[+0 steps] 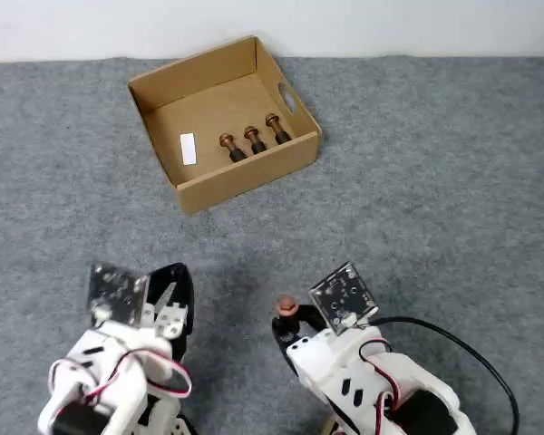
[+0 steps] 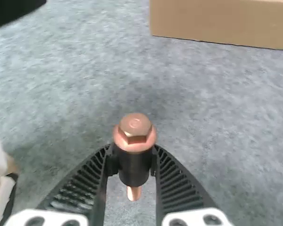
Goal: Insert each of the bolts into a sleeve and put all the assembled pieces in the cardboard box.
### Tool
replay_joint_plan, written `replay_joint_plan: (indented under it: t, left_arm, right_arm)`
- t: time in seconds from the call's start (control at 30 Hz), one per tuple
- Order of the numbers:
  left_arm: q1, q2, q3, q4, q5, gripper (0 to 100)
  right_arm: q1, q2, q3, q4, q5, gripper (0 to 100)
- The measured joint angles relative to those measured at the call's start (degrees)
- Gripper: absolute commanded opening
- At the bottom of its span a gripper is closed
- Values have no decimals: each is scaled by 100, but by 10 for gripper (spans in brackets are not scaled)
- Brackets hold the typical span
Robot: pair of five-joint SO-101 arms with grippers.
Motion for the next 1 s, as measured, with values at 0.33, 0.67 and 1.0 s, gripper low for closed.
replay_joint_plan:
  t: [0.33, 0.67, 1.0]
  left_arm:
    - [-1125, 9, 2286, -677, -721, 5]
    - [-1670, 18, 2708, -905, -624, 5]
    - [-1662, 18, 2708, -905, 176, 5]
  right_arm:
    - [835, 0, 9, 0, 0, 9]
    - [1556, -26, 79, 0, 0, 9]
    - [2488, -26, 88, -123, -35, 9]
